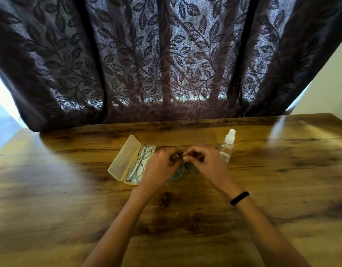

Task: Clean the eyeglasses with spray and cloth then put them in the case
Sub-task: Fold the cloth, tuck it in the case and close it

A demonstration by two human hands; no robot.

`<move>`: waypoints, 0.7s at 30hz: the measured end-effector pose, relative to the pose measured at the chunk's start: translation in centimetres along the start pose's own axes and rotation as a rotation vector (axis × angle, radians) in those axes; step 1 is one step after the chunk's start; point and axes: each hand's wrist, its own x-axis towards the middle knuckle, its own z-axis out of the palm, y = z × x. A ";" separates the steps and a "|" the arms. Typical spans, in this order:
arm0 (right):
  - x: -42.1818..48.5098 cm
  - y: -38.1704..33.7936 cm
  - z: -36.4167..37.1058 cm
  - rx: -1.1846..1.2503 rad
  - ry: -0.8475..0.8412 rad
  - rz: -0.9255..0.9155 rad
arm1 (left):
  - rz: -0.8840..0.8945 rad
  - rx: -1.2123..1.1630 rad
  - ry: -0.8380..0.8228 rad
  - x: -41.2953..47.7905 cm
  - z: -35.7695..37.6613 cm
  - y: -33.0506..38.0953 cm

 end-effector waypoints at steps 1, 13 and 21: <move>0.0 0.1 0.1 0.003 -0.006 0.005 | -0.003 -0.017 0.001 0.0 0.0 -0.1; -0.2 0.1 -0.2 0.135 0.204 -0.019 | -0.063 -0.042 -0.125 -0.4 -0.1 -1.2; -0.1 0.0 0.1 0.018 0.184 -0.047 | 0.040 -0.222 -0.116 -0.7 0.1 -0.4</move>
